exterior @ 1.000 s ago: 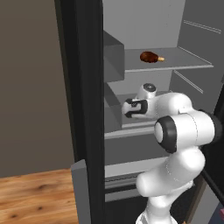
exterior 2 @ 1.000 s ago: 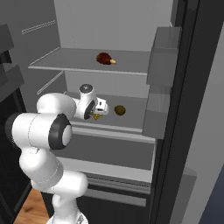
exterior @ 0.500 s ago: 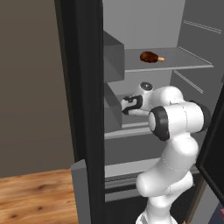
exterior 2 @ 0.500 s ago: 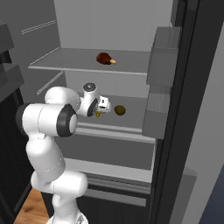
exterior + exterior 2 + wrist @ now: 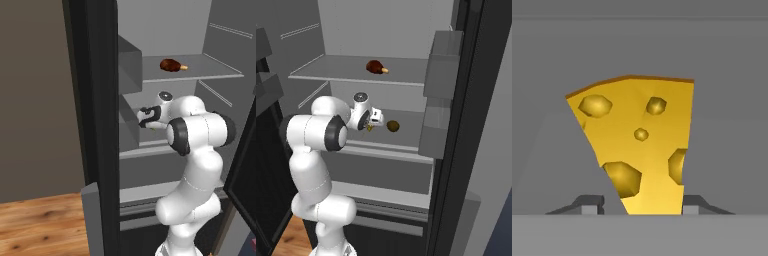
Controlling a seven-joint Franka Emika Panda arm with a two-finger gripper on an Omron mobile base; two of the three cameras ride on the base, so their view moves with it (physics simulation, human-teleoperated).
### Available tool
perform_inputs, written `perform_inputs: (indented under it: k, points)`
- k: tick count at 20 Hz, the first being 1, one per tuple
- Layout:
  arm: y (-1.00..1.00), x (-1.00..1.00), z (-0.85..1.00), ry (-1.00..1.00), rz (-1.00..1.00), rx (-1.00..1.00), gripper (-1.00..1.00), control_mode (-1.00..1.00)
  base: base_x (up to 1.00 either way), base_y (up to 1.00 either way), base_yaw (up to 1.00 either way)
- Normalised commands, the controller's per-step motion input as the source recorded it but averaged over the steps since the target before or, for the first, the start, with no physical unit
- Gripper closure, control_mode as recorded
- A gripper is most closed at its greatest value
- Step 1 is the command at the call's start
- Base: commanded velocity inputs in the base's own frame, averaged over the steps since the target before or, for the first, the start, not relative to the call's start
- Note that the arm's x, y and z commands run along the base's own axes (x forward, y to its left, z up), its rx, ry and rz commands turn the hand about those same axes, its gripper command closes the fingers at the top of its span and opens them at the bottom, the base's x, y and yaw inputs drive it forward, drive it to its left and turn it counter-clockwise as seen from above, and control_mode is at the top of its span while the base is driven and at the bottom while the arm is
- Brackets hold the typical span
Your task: Take the cheese, steak, and avocado from the fridge and place them on the plate on the dining counter to create an appetizer plate.
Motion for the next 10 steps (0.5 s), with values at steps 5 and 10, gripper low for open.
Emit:
perform_inputs:
  k: [5, 10]
  points:
    - [0.00, -0.09, -0.15, -0.09, 0.00, 0.00, 1.00, -1.00, 0.00, 0.00, 0.00]
    - [0.00, -0.69, 0.06, -0.31, 0.00, 0.00, 1.00, -1.00, 0.00, 0.00, 0.00]
